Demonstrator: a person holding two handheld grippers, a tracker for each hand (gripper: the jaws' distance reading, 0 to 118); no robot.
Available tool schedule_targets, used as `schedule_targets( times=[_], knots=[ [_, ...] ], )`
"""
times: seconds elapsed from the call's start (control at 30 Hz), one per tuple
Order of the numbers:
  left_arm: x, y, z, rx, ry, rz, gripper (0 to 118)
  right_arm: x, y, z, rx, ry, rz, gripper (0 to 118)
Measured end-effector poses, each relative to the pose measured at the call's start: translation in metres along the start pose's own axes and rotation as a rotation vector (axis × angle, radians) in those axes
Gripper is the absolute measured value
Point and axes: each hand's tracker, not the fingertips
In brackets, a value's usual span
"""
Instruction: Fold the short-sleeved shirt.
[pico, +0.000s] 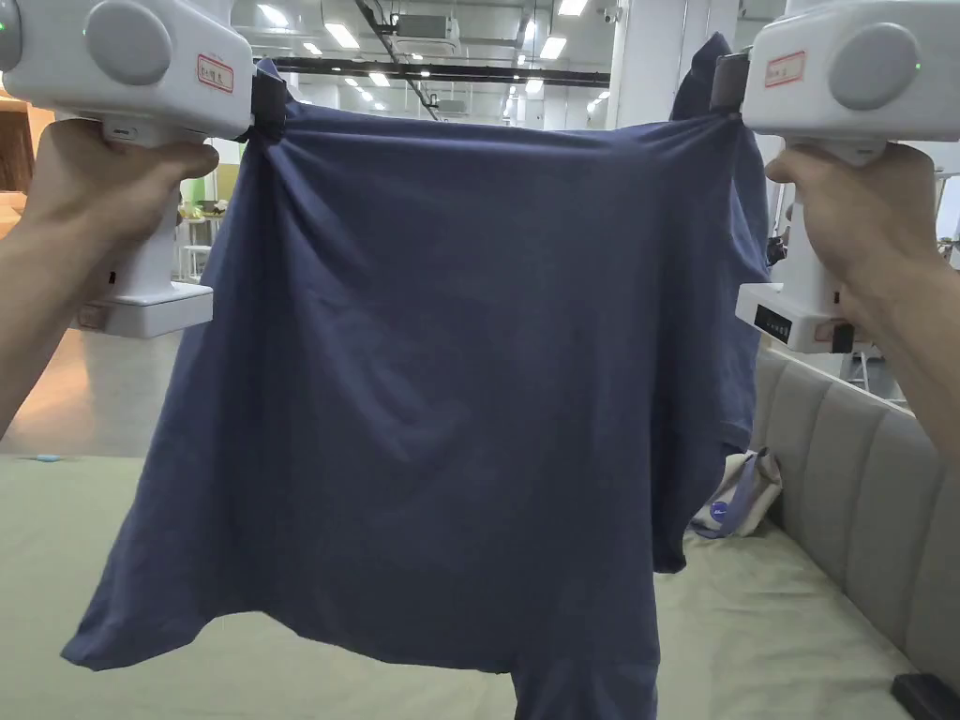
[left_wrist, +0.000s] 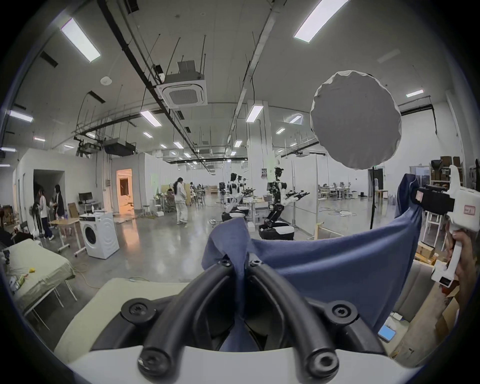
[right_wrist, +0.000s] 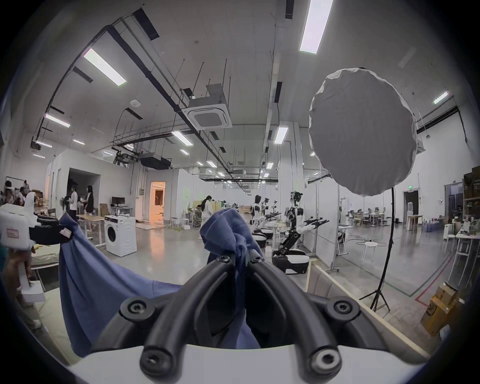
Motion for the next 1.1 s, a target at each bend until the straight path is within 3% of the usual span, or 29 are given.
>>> schedule_targets(
  times=[0.37,0.63,0.9,0.97,1.1],
  knots=[
    [-0.015,-0.034,-0.12,-0.039,0.04,-0.026,6,-0.003,-0.025,-0.109,-0.029,-0.071,0.097,8],
    [-0.015,-0.051,-0.155,0.008,0.012,-0.075,6,-0.004,-0.03,-0.132,0.022,-0.094,0.125,8],
    [-0.011,-0.14,-0.111,-0.041,-0.013,-0.066,6,-0.009,-0.11,-0.068,-0.043,-0.027,0.105,8],
    [-0.007,-0.187,-0.088,-0.043,-0.086,-0.029,6,-0.01,-0.153,-0.038,-0.08,-0.008,0.059,8],
    [0.014,-0.294,-0.036,-0.155,-0.065,0.012,6,-0.016,-0.249,0.034,-0.176,-0.008,-0.044,8]
  ],
)
